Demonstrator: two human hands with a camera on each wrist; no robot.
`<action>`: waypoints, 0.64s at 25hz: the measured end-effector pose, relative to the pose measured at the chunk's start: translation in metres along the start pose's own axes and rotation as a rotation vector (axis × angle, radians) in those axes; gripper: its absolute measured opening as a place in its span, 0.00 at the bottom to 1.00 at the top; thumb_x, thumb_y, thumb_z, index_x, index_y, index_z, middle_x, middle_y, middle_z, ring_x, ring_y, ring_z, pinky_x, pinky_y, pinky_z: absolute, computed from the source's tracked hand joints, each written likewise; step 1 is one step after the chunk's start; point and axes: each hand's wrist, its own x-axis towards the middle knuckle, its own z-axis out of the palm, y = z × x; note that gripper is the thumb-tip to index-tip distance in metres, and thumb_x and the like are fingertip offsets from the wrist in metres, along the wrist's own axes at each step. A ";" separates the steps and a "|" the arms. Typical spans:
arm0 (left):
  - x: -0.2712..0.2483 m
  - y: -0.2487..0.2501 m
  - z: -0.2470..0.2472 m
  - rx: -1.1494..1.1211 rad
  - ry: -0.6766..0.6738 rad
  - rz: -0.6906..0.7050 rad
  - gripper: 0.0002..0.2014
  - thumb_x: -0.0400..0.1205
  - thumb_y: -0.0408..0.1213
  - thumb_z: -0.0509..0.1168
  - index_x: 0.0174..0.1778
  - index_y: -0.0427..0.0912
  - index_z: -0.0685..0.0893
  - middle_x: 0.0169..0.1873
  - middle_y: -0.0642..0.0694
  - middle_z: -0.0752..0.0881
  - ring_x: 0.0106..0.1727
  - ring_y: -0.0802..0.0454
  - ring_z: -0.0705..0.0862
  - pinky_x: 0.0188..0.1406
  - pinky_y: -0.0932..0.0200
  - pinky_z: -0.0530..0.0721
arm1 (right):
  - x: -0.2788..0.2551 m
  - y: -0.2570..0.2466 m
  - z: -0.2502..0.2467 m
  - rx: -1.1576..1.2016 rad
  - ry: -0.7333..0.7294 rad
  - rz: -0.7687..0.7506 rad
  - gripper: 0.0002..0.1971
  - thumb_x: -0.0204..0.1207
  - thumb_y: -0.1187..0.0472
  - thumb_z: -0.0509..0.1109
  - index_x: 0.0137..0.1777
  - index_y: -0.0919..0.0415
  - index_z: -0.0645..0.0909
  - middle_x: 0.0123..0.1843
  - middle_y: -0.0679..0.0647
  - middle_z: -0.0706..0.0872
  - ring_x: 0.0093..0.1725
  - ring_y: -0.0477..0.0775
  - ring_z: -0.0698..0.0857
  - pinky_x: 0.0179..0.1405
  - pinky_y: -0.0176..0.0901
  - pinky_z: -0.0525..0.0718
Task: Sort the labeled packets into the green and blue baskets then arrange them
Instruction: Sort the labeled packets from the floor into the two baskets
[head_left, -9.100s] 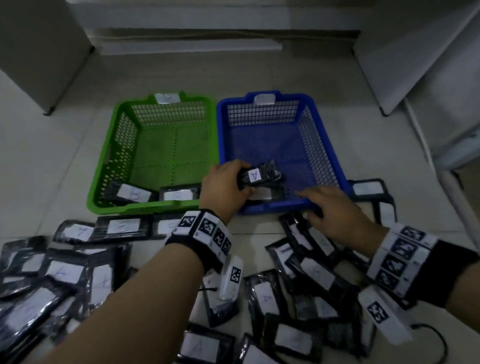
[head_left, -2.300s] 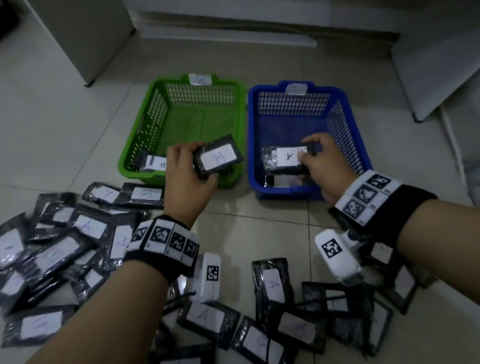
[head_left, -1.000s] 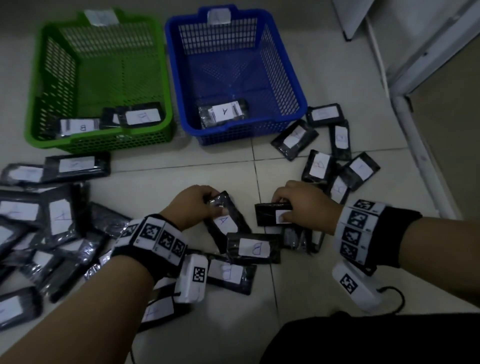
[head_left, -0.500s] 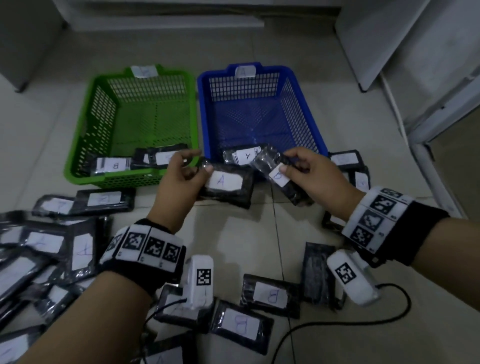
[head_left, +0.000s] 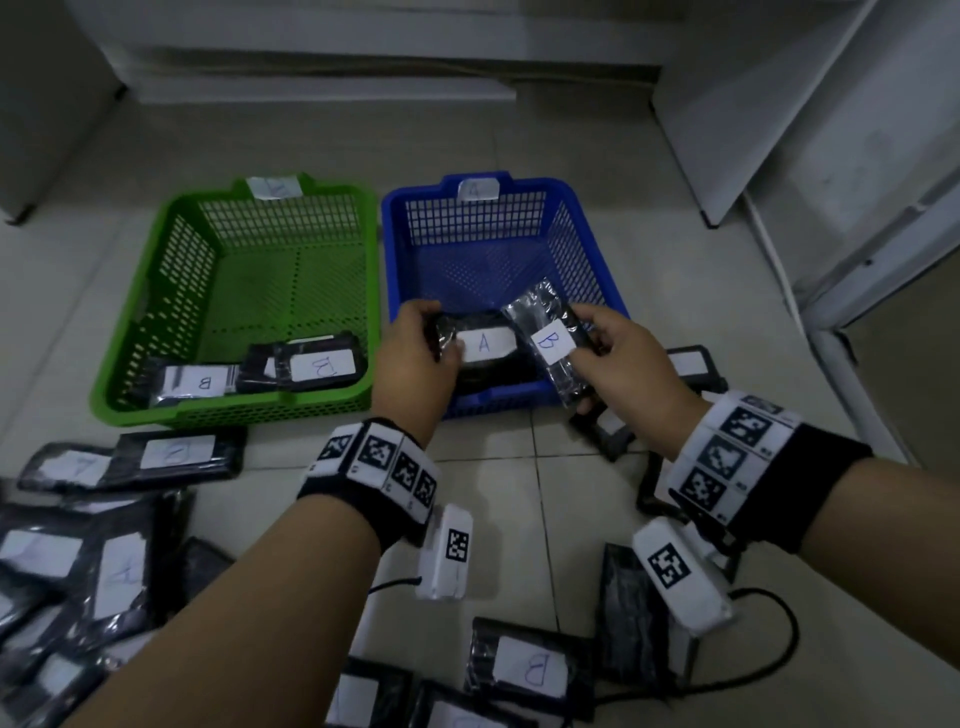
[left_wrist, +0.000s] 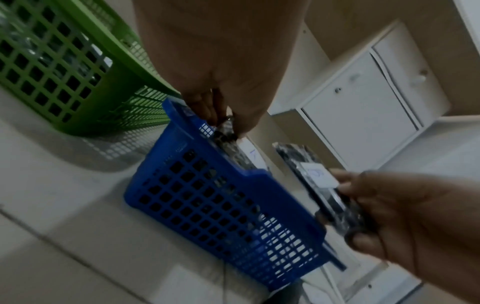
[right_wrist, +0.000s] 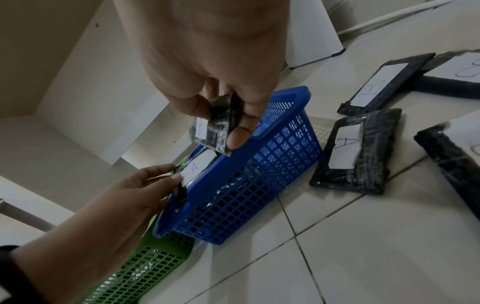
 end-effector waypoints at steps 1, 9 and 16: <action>0.001 -0.004 0.002 0.095 -0.012 0.053 0.18 0.79 0.39 0.68 0.64 0.43 0.78 0.57 0.44 0.81 0.59 0.46 0.79 0.57 0.62 0.74 | 0.002 0.001 0.001 -0.005 -0.010 0.000 0.19 0.77 0.63 0.68 0.65 0.45 0.77 0.52 0.50 0.86 0.41 0.55 0.89 0.29 0.52 0.89; -0.029 -0.064 -0.069 0.395 0.348 0.050 0.11 0.74 0.38 0.65 0.51 0.43 0.87 0.54 0.39 0.80 0.56 0.37 0.78 0.56 0.48 0.76 | 0.028 -0.027 0.057 -0.032 -0.142 -0.083 0.14 0.78 0.64 0.68 0.62 0.51 0.79 0.53 0.51 0.87 0.38 0.48 0.86 0.28 0.44 0.86; -0.055 -0.104 -0.121 0.492 0.268 0.013 0.17 0.76 0.40 0.67 0.61 0.44 0.83 0.61 0.37 0.76 0.61 0.38 0.70 0.64 0.50 0.66 | 0.066 -0.074 0.171 -0.244 -0.378 -0.229 0.18 0.80 0.67 0.64 0.66 0.52 0.82 0.67 0.52 0.84 0.54 0.54 0.87 0.50 0.47 0.88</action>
